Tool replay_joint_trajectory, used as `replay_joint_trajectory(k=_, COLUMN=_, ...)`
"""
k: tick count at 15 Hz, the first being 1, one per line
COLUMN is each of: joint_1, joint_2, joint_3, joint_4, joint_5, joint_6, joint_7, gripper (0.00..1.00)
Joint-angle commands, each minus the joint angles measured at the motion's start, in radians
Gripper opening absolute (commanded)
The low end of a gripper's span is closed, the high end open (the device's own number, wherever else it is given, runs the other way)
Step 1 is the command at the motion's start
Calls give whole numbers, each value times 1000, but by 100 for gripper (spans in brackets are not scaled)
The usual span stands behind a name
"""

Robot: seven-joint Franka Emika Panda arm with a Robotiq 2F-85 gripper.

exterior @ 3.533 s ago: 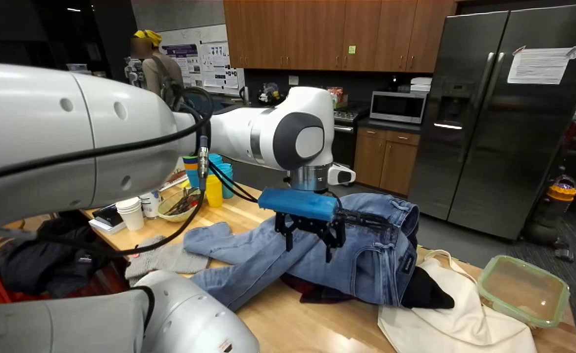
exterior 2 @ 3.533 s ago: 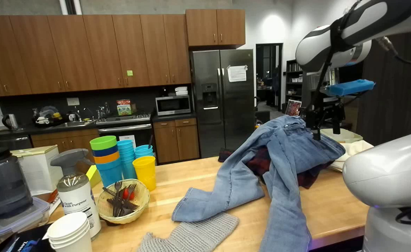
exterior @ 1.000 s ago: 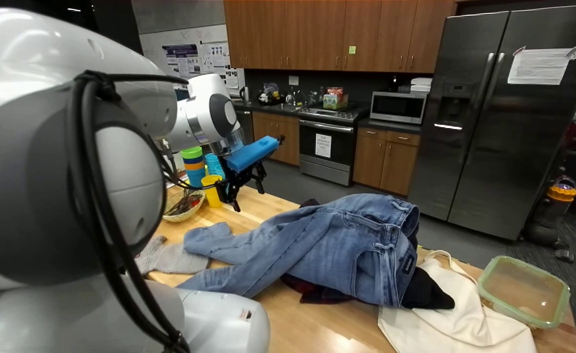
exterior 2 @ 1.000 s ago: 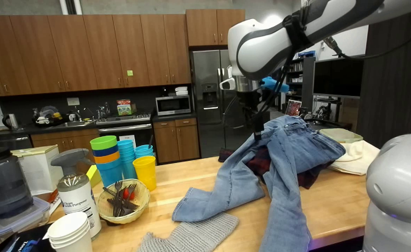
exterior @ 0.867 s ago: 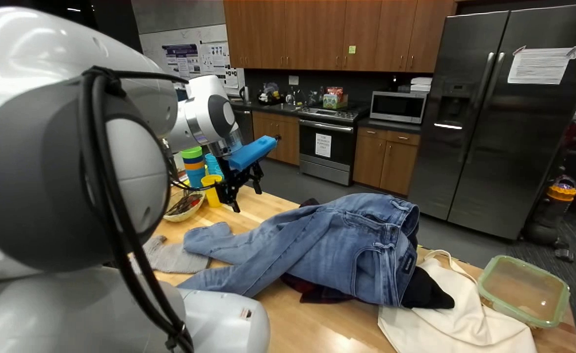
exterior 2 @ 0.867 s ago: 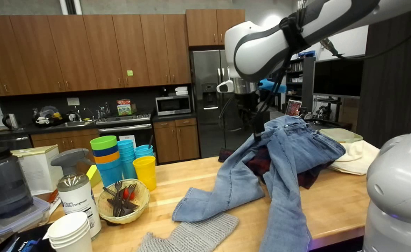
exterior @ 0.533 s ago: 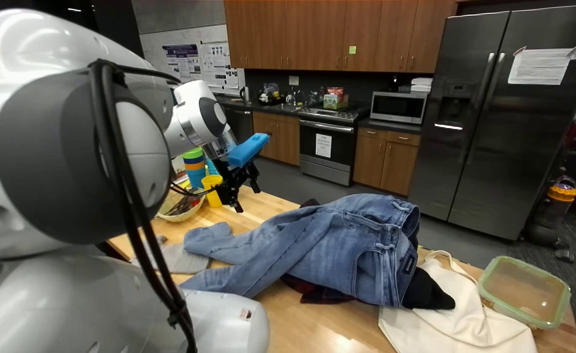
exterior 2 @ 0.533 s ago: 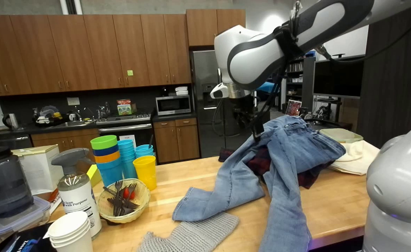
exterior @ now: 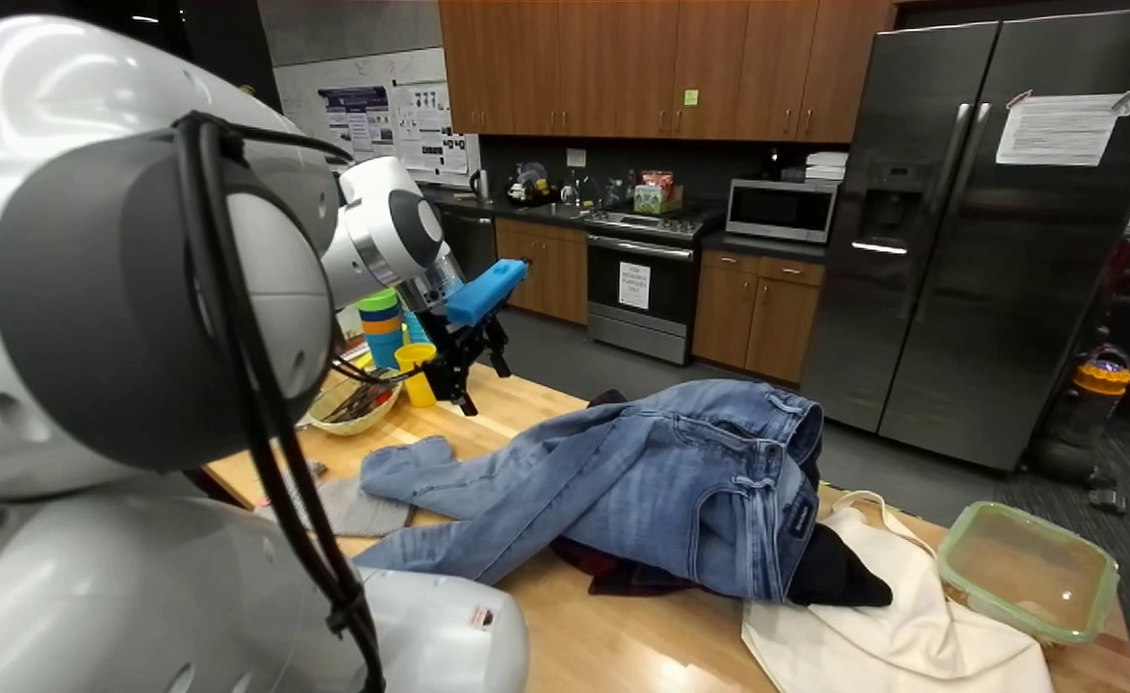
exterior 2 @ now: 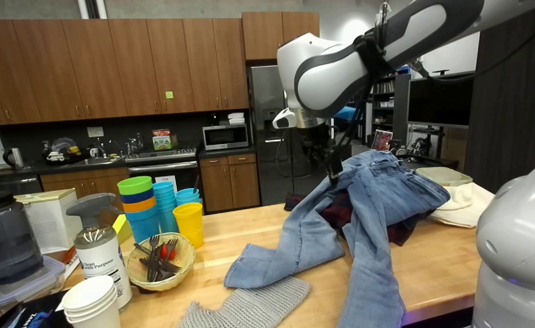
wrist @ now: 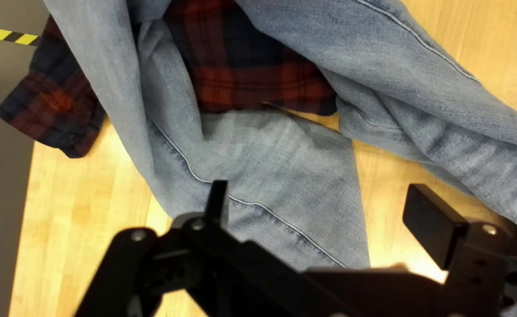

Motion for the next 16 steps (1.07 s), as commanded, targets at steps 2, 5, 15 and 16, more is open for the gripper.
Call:
replay_joint_trajectory(k=2, joint_1=-1, joint_2=1, joint_3=1, joint_4=2, joint_5=1, joint_6=-2, joint_7=0, gripper=100)
replay_joint_trajectory(k=5, joint_1=2, joint_2=10, joint_3=6, joint_4=1, joint_5=-5, joint_6=11, joint_7=-3, gripper=100)
replay_joint_trajectory(k=15, joint_1=78, joint_2=256, joint_3=148, joint_4=33, joint_5=-24, joint_6=66, joint_7=-109, gripper=100)
replay_joint_trajectory(k=16, joint_1=85, joint_2=272, joint_3=166, joint_4=35, joint_5=-24, joint_6=64, joint_7=-113, gripper=100)
